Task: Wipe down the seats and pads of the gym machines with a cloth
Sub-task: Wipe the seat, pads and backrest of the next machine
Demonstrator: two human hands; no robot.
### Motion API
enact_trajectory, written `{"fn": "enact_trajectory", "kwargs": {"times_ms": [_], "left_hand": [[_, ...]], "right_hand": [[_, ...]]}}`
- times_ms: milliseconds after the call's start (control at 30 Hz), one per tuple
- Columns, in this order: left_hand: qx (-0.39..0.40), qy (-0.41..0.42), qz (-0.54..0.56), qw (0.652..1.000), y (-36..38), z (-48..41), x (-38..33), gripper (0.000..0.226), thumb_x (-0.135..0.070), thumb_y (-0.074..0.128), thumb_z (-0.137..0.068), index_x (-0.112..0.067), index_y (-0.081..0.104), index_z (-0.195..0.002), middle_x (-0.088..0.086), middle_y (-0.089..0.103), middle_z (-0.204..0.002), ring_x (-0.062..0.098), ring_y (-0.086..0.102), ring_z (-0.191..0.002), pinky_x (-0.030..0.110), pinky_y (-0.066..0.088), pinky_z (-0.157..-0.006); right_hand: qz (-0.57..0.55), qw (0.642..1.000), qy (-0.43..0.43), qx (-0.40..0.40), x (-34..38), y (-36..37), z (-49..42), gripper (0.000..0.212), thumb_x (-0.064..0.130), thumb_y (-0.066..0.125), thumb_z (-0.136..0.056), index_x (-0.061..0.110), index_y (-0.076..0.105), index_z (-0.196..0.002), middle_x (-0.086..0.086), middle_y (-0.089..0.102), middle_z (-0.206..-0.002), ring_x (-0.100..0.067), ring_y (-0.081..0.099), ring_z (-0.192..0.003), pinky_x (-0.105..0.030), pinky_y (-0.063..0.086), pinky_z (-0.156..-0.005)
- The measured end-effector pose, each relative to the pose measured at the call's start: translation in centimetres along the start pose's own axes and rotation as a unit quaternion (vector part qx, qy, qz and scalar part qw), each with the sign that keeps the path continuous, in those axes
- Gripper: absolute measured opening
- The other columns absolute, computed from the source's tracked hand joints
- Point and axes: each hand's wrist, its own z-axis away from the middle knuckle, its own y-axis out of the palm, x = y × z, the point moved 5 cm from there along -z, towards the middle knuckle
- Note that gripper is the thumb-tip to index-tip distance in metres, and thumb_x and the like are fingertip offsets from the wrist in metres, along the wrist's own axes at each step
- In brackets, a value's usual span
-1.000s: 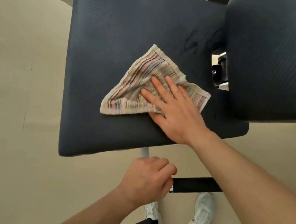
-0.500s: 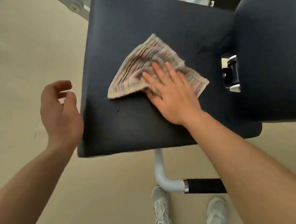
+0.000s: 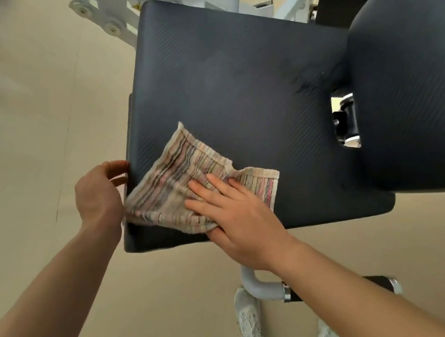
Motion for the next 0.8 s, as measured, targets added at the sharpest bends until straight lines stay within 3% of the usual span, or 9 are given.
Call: {"fn": "enact_trajectory", "kwargs": {"times_ms": [67, 133, 200, 233, 333, 433, 500, 567, 800], "left_hand": [[-0.035, 0.051, -0.020, 0.998, 0.0, 0.3, -0.8, 0.034, -0.025, 0.040, -0.092, -0.023, 0.073, -0.100, -0.007, 0.070, -0.112, 0.015, 0.062, -0.110, 0.033, 0.047, -0.099], [-0.051, 0.103, -0.018, 0.993, 0.5, 1.2, -2.0, 0.032, -0.022, 0.042, -0.095, -0.022, 0.069, -0.111, -0.005, 0.064, -0.119, 0.012, 0.057, -0.113, 0.021, 0.042, -0.097], [-0.047, 0.151, -0.027, 0.987, 1.5, 2.3, -3.4, 0.029, -0.024, 0.043, -0.097, -0.024, 0.065, -0.114, -0.007, 0.059, -0.120, 0.010, 0.055, -0.113, 0.018, 0.040, -0.093], [-0.038, 0.179, -0.036, 0.982, 2.1, 3.0, -4.1, 0.026, -0.026, 0.044, -0.097, -0.026, 0.063, -0.114, -0.009, 0.057, -0.119, 0.009, 0.054, -0.113, 0.021, 0.042, -0.094], [0.014, 0.282, -0.056, 0.958, 4.8, 5.4, -6.4, 0.022, -0.024, 0.047, -0.095, -0.029, 0.061, -0.111, -0.009, 0.056, -0.117, 0.013, 0.052, -0.115, 0.030, 0.042, -0.100], [0.069, 0.349, -0.100, 0.929, 7.7, 7.6, -7.4, 0.025, -0.020, 0.052, -0.095, -0.025, 0.060, -0.118, -0.005, 0.057, -0.124, 0.014, 0.050, -0.118, 0.028, 0.040, -0.103], [0.101, 0.365, -0.132, 0.916, 9.5, 8.7, -7.4, 0.027, -0.022, 0.054, -0.095, -0.026, 0.060, -0.121, -0.007, 0.056, -0.127, 0.011, 0.049, -0.121, 0.031, 0.041, -0.104], [0.129, 0.379, -0.149, 0.904, 11.0, 9.5, -7.3, 0.028, -0.024, 0.054, -0.095, -0.025, 0.060, -0.121, -0.010, 0.055, -0.129, 0.007, 0.047, -0.122, 0.031, 0.040, -0.105], [0.147, 0.391, -0.157, 0.895, 13.7, 9.4, -8.4, 0.027, -0.022, 0.054, -0.095, -0.022, 0.063, -0.120, -0.009, 0.056, -0.127, 0.008, 0.049, -0.122, 0.025, 0.036, -0.104]], "right_hand": [[-0.207, 0.975, 0.072, -0.031, -0.1, -2.3, 0.5, 0.033, 0.030, 0.044, -0.099, 0.032, 0.065, -0.125, 0.006, 0.065, -0.135, -0.014, 0.054, -0.130, -0.042, 0.041, -0.109], [-0.386, 0.902, 0.147, -0.125, -1.6, -5.1, 0.4, 0.021, 0.027, 0.047, -0.099, 0.029, 0.067, -0.094, 0.009, 0.073, -0.094, -0.010, 0.067, -0.093, -0.039, 0.051, -0.082], [-0.481, 0.818, 0.239, -0.206, -4.9, -7.2, -0.1, 0.023, 0.030, 0.048, -0.100, 0.020, 0.068, -0.095, 0.002, 0.073, -0.096, -0.020, 0.069, -0.098, -0.039, 0.051, -0.085], [-0.470, 0.801, 0.303, -0.212, -6.8, -7.8, -0.2, 0.026, 0.035, 0.046, -0.101, 0.018, 0.066, -0.100, -0.001, 0.071, -0.101, -0.025, 0.066, -0.103, -0.040, 0.049, -0.086], [-0.181, 0.832, 0.477, -0.218, -11.4, -8.2, 1.2, 0.046, 0.049, 0.043, -0.098, 0.018, 0.047, -0.133, -0.007, 0.053, -0.130, -0.030, 0.052, -0.119, -0.045, 0.044, -0.093], [0.103, 0.911, 0.364, -0.164, -9.5, -6.2, 2.2, 0.071, 0.053, 0.039, -0.097, 0.023, 0.017, -0.158, -0.014, 0.028, -0.159, -0.035, 0.031, -0.143, -0.052, 0.031, -0.116], [0.127, 0.947, 0.284, -0.083, -8.7, -3.3, 2.8, 0.069, 0.054, 0.027, -0.101, 0.030, 0.004, -0.161, -0.012, 0.008, -0.168, -0.035, 0.010, -0.154, -0.055, 0.013, -0.124], [0.118, 0.955, 0.268, -0.053, -10.0, -3.0, 2.7, 0.063, 0.052, 0.016, -0.103, 0.033, -0.004, -0.160, -0.008, 0.000, -0.170, -0.032, 0.001, -0.156, -0.053, 0.008, -0.125], [0.085, 0.921, 0.362, -0.121, -22.2, -11.0, -7.6, 0.060, 0.051, 0.011, -0.103, 0.037, -0.006, -0.159, -0.006, -0.007, -0.169, -0.028, -0.007, -0.156, -0.049, -0.001, -0.125]]}}
